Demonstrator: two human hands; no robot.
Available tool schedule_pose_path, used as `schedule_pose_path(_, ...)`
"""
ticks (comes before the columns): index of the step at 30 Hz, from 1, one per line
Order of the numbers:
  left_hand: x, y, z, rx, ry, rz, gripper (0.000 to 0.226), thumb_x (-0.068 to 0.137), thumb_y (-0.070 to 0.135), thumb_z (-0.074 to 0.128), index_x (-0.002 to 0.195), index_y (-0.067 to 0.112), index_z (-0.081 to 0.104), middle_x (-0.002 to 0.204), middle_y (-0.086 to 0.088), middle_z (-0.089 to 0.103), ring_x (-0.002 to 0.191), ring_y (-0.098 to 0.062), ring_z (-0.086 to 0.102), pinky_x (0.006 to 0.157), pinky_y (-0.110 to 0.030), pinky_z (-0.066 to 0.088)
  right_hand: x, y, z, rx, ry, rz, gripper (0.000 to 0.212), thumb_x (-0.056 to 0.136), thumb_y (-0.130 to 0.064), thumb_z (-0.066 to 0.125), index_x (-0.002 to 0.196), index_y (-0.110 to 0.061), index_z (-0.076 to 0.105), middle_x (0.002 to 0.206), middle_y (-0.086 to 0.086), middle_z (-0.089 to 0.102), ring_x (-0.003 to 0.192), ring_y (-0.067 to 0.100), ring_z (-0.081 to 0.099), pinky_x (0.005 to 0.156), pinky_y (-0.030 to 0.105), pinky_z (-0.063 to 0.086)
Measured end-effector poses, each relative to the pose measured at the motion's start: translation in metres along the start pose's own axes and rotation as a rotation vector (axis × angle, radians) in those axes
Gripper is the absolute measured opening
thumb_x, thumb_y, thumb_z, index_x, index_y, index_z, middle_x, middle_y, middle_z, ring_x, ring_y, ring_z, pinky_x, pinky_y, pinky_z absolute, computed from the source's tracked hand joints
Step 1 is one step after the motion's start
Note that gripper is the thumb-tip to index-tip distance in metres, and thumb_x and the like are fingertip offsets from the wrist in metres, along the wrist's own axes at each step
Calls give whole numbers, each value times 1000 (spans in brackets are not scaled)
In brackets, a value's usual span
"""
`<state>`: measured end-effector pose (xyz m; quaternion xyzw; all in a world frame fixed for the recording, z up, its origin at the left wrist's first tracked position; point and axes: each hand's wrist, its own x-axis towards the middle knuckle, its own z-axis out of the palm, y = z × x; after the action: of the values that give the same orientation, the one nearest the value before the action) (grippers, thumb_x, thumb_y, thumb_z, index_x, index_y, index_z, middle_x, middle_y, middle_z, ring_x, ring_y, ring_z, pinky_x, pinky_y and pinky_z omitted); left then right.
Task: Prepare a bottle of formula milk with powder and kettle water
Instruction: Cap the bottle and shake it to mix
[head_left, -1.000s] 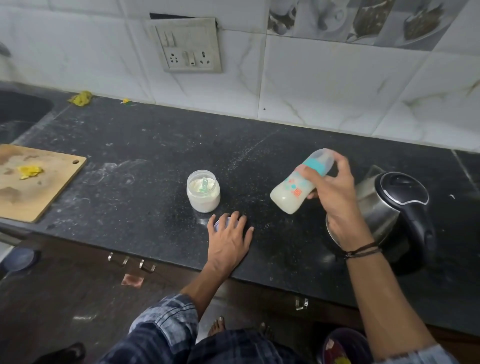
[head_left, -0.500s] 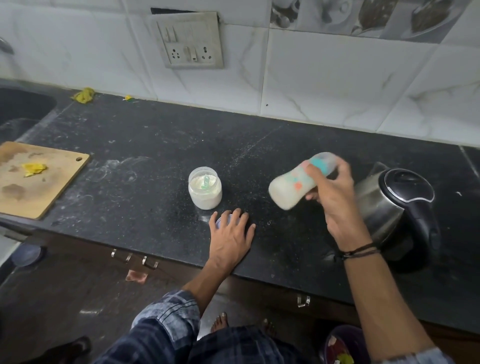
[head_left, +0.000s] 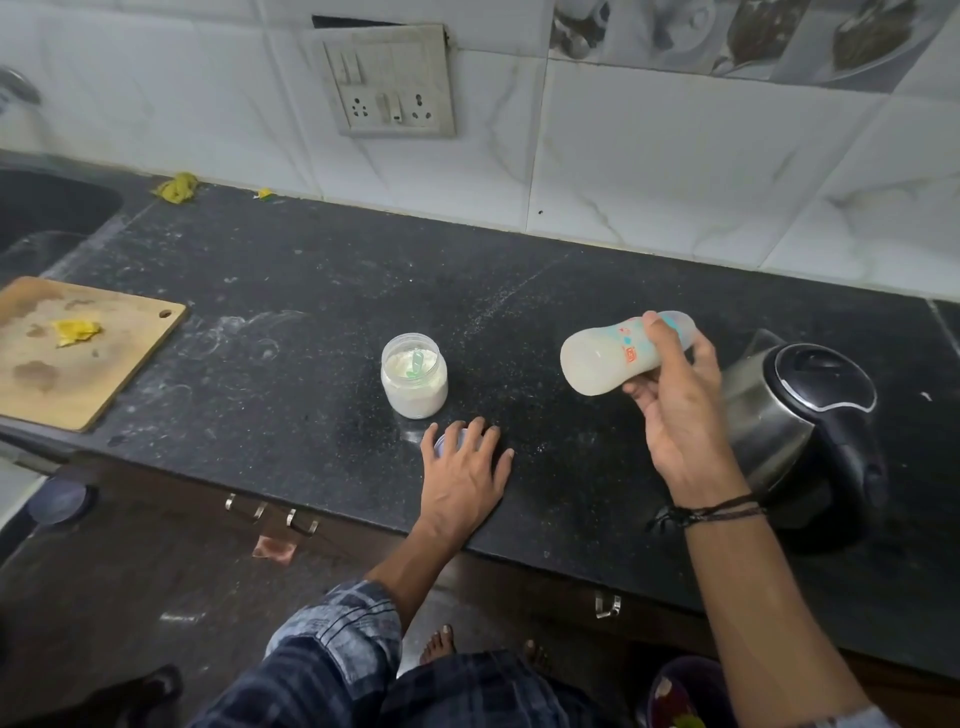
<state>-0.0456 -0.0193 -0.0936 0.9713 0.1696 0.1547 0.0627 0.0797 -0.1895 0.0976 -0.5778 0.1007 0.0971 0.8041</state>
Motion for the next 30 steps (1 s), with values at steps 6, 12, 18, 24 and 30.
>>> schedule_pose_path(6, 0, 0, 2, -10, 8, 0, 38, 104, 55, 44, 122, 28, 64, 130, 5, 62, 122, -24, 58, 115, -54, 26, -3, -7, 2, 39, 62, -95, 59, 90, -33, 81, 139, -25, 50, 122, 3, 69, 101, 14, 74, 63, 23, 56)
schedule_pose_path(12, 0, -3, 7, -16, 8, 7, 38, 104, 56, 43, 123, 28, 62, 131, 6, 60, 123, -23, 57, 116, -54, 26, -6, -2, 2, -47, 34, -124, 53, 90, -31, 80, 134, -25, 52, 110, -4, 75, 100, 15, 76, 57, 21, 53)
schedule_pose_path(18, 1, -3, 7, -11, -7, 4, 39, 105, 56, 41, 123, 29, 61, 131, 6, 58, 123, -23, 56, 116, -54, 25, -7, -8, 6, -60, 22, -211, 58, 83, -36, 81, 132, -25, 51, 113, -4, 69, 97, 13, 76, 56, 20, 53)
schedule_pose_path(24, 2, -1, 4, -10, -15, -1, 39, 105, 55, 41, 123, 28, 62, 132, 6, 59, 123, -23, 57, 116, -54, 26, -1, -13, 8, 36, 57, -204, 62, 79, -39, 82, 131, -28, 51, 114, -5, 69, 99, 10, 75, 64, 26, 56)
schedule_pose_path(30, 2, -1, 1, -4, -19, 7, 39, 105, 55, 42, 123, 27, 63, 131, 5, 60, 124, -24, 58, 116, -54, 26, -4, -8, 8, -50, 19, -235, 64, 80, -36, 82, 133, -28, 49, 118, -2, 68, 99, 11, 76, 62, 24, 56)
